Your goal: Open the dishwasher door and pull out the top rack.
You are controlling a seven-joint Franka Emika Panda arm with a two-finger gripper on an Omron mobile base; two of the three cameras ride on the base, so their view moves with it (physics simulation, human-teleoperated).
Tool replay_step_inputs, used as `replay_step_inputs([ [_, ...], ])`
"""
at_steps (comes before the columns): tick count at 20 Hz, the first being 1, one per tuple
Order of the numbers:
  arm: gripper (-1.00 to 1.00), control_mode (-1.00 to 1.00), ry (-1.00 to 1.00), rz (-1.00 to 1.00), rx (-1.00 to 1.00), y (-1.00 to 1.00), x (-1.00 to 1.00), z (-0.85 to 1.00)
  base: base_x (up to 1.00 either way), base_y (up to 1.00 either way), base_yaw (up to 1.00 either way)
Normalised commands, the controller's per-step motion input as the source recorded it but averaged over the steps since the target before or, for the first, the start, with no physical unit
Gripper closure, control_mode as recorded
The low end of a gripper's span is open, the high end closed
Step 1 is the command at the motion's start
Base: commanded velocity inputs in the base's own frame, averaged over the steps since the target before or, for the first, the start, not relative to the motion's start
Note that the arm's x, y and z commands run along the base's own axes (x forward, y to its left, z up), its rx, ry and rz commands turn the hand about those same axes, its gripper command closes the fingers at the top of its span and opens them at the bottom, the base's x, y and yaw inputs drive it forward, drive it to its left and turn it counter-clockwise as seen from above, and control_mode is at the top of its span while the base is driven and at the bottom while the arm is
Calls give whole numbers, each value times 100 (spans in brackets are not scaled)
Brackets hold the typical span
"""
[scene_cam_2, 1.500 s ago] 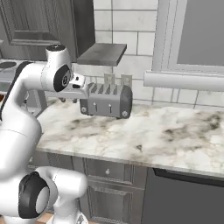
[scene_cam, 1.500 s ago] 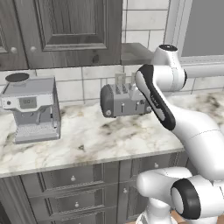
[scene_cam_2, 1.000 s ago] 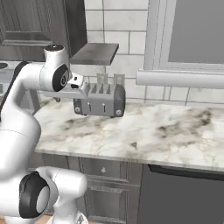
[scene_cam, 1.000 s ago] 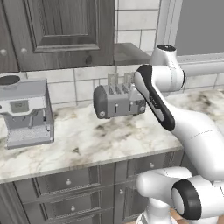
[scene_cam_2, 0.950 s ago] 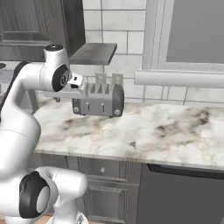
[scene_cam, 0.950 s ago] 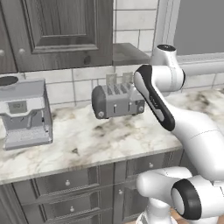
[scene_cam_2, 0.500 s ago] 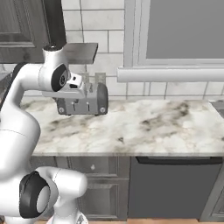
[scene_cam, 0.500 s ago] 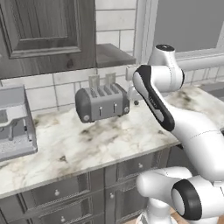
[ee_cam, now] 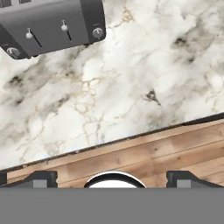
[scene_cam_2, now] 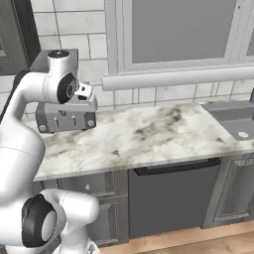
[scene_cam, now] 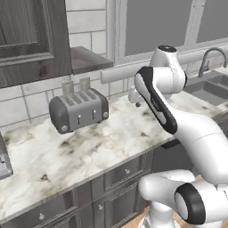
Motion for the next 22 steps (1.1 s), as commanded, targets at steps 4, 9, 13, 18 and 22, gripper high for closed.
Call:
replay_step_inputs([
  [4, -100, 100, 0, 0, 0, 0, 0, 0, -15, -25, -37],
  [9, -100, 100, 0, 0, 0, 0, 0, 0, -17, -27, -35],
  [13, -100, 100, 0, 0, 0, 0, 0, 0, -19, -26, -32],
  [18, -100, 100, 0, 0, 0, 0, 0, 0, -29, -27, -31],
  [22, -100, 100, 0, 0, 0, 0, 0, 0, -36, -29, -30],
])
